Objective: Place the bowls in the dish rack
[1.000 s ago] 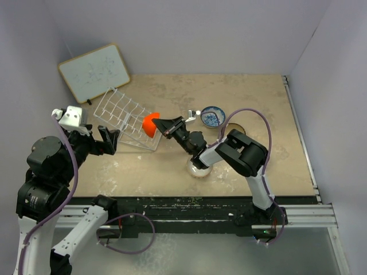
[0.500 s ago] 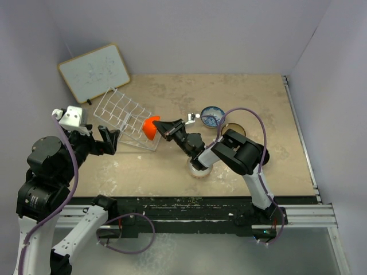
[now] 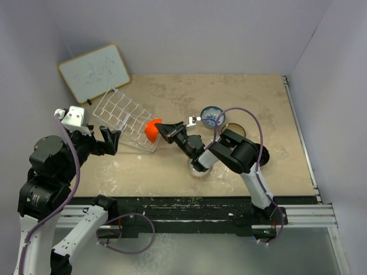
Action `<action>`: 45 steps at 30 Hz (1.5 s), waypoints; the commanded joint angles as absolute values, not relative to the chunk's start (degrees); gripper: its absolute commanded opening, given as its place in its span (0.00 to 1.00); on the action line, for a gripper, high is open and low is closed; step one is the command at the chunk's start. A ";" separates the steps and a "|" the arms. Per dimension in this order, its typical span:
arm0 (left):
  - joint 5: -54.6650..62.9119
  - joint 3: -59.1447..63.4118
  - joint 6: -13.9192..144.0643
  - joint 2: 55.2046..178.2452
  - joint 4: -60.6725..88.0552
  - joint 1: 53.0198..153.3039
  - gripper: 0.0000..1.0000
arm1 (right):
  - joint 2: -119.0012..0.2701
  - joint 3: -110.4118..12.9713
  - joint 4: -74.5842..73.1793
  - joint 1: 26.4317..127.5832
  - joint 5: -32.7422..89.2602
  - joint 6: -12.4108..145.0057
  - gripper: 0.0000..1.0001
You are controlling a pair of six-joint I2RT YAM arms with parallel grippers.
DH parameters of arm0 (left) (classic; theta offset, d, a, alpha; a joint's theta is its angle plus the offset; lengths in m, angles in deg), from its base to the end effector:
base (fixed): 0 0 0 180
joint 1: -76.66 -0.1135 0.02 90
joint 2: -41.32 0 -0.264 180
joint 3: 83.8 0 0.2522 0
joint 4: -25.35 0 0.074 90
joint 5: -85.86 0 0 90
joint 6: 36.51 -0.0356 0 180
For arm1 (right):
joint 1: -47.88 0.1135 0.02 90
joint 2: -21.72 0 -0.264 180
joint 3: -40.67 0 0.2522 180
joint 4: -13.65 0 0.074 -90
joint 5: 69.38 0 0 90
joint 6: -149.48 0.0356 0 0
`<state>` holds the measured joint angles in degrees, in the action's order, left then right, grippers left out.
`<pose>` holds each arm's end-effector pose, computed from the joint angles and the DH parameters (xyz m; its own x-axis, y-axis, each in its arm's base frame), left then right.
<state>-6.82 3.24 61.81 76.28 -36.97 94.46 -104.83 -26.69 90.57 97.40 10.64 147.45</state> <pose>0.0638 -0.0187 0.4442 -0.2053 -0.0859 -0.9749 0.2343 0.9629 -0.1342 0.2710 0.3081 0.1422 -0.6346 0.7726 0.0190 -0.2203 -0.2044 0.9538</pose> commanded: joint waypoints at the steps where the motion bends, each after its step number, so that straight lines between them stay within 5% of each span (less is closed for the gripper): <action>1: -5.86 3.03 61.49 76.36 -34.91 94.74 0.99 | -105.49 -26.52 99.40 97.56 10.49 149.98 0.00; 22: -5.04 2.22 61.86 76.73 -33.82 94.73 0.99 | -102.46 -21.81 97.82 97.58 11.64 150.86 0.15; 29: -4.50 1.94 62.24 77.12 -33.15 94.75 0.99 | -104.22 -23.20 99.65 97.41 13.22 151.96 0.00; 45: -4.15 4.63 61.97 78.16 -33.65 94.73 0.99 | -103.56 -34.14 93.80 92.69 15.84 148.94 0.00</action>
<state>-4.80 2.17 61.83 78.62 -35.90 94.46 -105.70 -27.89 90.04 95.98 14.40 150.24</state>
